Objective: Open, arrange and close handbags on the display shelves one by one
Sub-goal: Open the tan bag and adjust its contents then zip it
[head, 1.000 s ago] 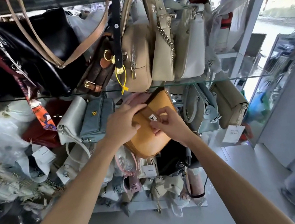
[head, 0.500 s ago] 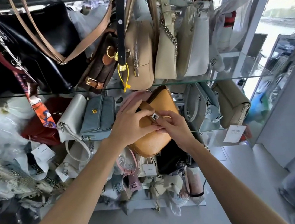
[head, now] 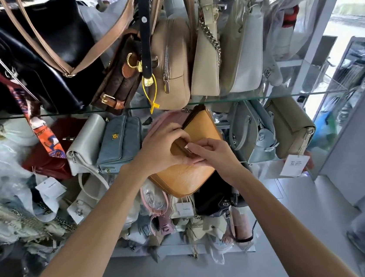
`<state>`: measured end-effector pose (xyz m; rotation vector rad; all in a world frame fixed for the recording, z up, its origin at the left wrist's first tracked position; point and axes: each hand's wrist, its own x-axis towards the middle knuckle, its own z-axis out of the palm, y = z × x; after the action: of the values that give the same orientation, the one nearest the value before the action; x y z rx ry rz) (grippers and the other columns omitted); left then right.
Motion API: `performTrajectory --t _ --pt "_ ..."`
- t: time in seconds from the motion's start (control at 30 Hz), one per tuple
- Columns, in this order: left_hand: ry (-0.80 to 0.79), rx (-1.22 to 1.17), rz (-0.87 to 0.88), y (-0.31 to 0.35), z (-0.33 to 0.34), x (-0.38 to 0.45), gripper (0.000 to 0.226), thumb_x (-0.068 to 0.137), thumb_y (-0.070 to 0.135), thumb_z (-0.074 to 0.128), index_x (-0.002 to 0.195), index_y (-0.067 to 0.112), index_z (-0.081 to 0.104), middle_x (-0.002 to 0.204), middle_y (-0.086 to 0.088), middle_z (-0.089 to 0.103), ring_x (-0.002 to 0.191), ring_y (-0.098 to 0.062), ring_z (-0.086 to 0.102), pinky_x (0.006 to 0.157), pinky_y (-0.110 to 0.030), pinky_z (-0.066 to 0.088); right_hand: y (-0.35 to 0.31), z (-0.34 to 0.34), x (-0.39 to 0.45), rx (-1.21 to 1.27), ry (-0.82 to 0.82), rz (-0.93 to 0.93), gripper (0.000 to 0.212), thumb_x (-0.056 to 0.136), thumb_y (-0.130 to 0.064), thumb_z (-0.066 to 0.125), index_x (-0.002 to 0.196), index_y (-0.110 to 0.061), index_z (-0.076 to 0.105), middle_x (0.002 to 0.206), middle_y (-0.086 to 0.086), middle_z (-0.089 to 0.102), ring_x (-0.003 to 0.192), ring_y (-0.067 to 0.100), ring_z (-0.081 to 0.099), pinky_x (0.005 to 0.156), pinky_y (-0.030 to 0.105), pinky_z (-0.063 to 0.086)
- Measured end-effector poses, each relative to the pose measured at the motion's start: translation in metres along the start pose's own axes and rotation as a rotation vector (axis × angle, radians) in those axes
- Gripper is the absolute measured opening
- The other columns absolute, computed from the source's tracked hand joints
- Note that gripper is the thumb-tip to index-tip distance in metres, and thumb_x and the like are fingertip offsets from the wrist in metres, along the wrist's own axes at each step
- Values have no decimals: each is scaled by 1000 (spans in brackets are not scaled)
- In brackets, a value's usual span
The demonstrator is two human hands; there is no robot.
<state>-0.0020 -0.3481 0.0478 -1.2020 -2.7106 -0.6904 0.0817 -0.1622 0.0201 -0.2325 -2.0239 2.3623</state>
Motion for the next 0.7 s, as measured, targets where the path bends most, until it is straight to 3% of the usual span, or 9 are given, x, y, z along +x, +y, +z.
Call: performTrajectory --t 0.1,0.17,0.27,0.37,0.43,0.53,0.63,0.7 --pt "-130 -76 -23 0 -13 0 85 74 43 87 148 44 45 161 18 28 156 -11 13 125 -44 20 2 -8 -2 133 -77 9 39 94 -19 72 128 0 66 98 14 74 88 22 72 94 37 60" --pt "-117 -84 -48 1 -13 -1 95 78 40 85 157 38 34 166 16 22 157 -10 10 126 -41 18 -1 -8 -2 162 -51 -26 30 98 -11 68 127 -5 66 94 11 73 86 22 69 91 36 59" --pt "-55 -108 -104 5 -5 -3 62 84 57 73 140 46 47 146 14 53 140 -15 44 115 -51 39 -20 0 -7 128 -97 -149 28 101 -15 64 128 -15 65 100 10 76 93 24 70 91 34 56" --pt "96 -198 -166 11 -5 -4 31 105 37 56 135 35 60 134 5 65 124 -23 58 102 -36 44 -36 11 -11 106 -135 -175 27 103 -10 56 128 -16 65 107 10 78 100 24 72 91 34 56" --pt "132 -287 -250 10 -9 -4 33 108 24 49 137 33 62 133 9 64 119 -20 59 91 -27 41 -35 14 -10 -71 -44 -192 29 96 -6 62 123 -16 66 97 2 79 85 18 73 81 38 58" --pt "129 -473 -340 11 -7 -6 31 109 28 46 135 31 63 121 9 69 107 -14 62 85 -27 45 -22 13 -12 -616 99 -292 21 86 -34 76 104 -31 66 67 -11 62 65 10 61 69 40 55" --pt "165 -589 -449 10 0 -3 20 109 30 47 110 24 66 82 4 69 78 -21 64 64 -22 44 -17 10 -22 -1037 281 -310 28 86 -58 68 100 -37 58 65 -12 60 70 11 62 64 33 49" --pt "133 -721 -617 1 1 -1 22 109 33 47 108 19 65 75 3 74 74 -20 71 63 -22 52 -17 4 -28 -1045 257 -232 24 88 -60 62 104 -43 56 68 -11 67 71 11 68 72 32 54"
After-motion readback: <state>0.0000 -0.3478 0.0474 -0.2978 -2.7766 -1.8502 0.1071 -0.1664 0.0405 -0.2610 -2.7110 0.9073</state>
